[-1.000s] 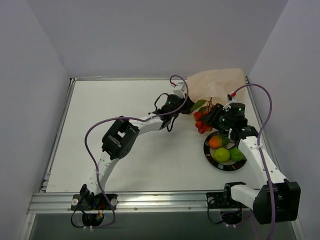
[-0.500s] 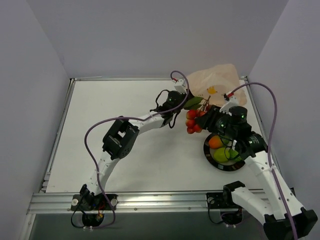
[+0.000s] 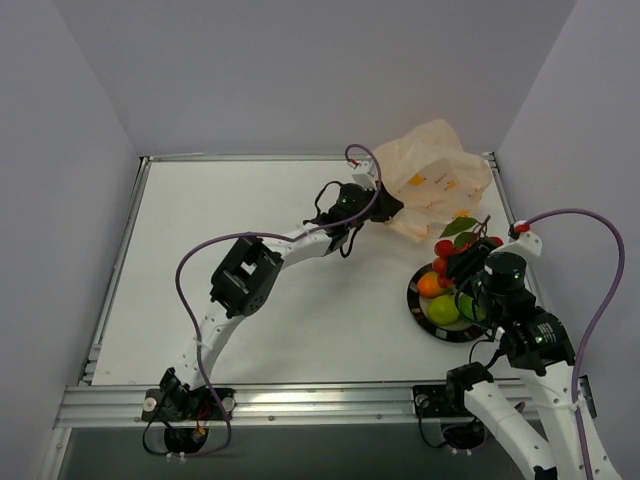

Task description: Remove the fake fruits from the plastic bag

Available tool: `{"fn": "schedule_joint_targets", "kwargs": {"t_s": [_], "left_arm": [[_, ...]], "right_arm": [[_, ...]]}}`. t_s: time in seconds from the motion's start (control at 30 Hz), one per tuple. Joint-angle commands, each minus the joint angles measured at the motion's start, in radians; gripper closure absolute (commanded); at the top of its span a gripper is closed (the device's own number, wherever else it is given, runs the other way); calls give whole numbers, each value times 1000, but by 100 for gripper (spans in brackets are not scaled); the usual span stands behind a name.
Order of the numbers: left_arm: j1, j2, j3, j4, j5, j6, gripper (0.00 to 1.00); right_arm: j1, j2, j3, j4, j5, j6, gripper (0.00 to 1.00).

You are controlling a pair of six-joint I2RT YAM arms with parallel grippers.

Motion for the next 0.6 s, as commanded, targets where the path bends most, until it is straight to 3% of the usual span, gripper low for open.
{"fn": "schedule_joint_targets", "kwargs": {"t_s": [0.0, 0.2, 0.4, 0.57], "left_arm": [[-18, -2, 77, 28, 30, 5, 98], [-22, 22, 101, 23, 42, 3, 98], [-28, 36, 108, 25, 50, 2, 98], [-33, 42, 104, 18, 57, 11, 98]], "right_arm": [[-3, 13, -47, -71, 124, 57, 100], [-3, 83, -74, -56, 177, 78, 100], [-20, 180, -123, 69, 243, 37, 100], [-128, 211, -146, 133, 147, -30, 100]]}}
